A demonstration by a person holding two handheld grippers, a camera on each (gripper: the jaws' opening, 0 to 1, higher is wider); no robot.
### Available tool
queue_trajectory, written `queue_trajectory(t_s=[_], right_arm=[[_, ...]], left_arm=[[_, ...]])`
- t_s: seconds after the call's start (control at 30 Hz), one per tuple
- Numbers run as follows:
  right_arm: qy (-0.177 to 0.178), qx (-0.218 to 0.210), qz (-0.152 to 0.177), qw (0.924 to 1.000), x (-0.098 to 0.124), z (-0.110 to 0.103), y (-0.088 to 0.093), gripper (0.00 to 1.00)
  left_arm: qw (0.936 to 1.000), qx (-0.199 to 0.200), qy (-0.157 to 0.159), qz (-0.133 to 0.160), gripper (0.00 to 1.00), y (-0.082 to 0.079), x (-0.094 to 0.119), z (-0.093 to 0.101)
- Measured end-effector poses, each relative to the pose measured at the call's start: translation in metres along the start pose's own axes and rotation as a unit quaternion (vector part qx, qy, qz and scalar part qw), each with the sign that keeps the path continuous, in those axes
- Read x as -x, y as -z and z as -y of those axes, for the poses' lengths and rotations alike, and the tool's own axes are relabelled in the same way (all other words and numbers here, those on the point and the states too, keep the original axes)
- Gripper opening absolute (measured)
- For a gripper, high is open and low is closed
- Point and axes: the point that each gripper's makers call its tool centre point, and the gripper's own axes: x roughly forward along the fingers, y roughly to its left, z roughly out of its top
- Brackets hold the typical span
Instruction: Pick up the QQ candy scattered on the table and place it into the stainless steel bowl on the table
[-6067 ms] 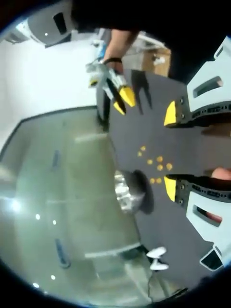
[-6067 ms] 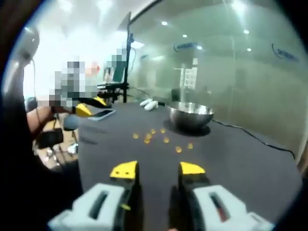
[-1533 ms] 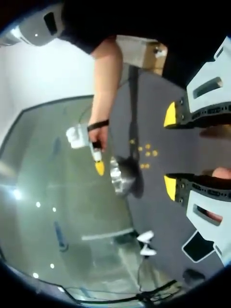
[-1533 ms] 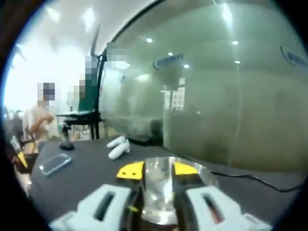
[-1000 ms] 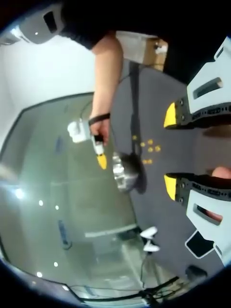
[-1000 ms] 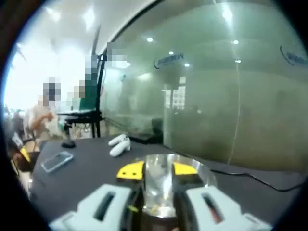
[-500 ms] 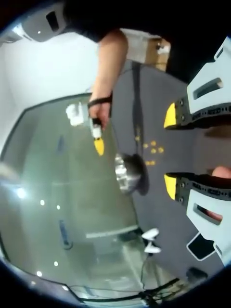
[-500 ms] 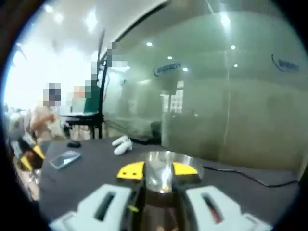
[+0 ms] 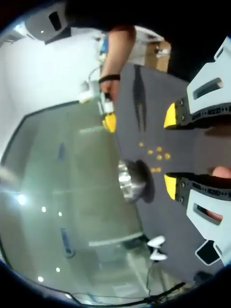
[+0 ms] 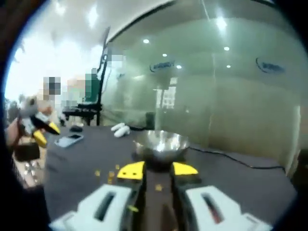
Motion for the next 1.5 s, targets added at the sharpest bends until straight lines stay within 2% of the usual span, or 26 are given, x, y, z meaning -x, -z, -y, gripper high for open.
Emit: queue_trajectory(t_s=[0.03, 0.1, 0.13, 0.2, 0.4, 0.77, 1.27, 1.5], right_arm=[[-0.002, 0.012, -0.002, 0.9999, 0.002, 0.000, 0.005, 0.22], [-0.006, 0.011, -0.010, 0.9999, 0.003, -0.003, 0.019, 0.22], [-0.011, -0.009, -0.022, 0.9997, 0.003, -0.006, 0.029, 0.22], [-0.015, -0.045, -0.026, 0.9985, 0.003, -0.009, 0.038, 0.22], [-0.016, -0.039, -0.031, 0.9986, 0.004, -0.011, 0.040, 0.22], [-0.026, -0.035, -0.042, 0.9981, -0.011, -0.015, 0.044, 0.22], [-0.035, -0.036, -0.077, 0.9958, -0.046, -0.011, 0.062, 0.22], [-0.034, -0.040, -0.088, 0.9947, -0.068, -0.011, 0.069, 0.22]], left_arm=[[1.0000, 0.000, 0.000, -0.002, 0.37, 0.001, 0.000, 0.000], [1.0000, 0.001, -0.001, -0.003, 0.37, 0.002, 0.000, 0.001], [1.0000, 0.002, -0.001, -0.003, 0.37, 0.002, 0.000, 0.001], [1.0000, 0.001, -0.002, -0.004, 0.37, 0.003, 0.000, 0.002], [1.0000, -0.003, 0.000, -0.007, 0.37, 0.002, 0.005, 0.004], [1.0000, -0.003, -0.004, -0.008, 0.37, 0.003, 0.009, 0.002], [0.9999, 0.005, -0.008, -0.011, 0.37, 0.010, 0.012, -0.003], [0.9999, 0.002, 0.004, -0.009, 0.37, 0.011, 0.011, 0.003]])
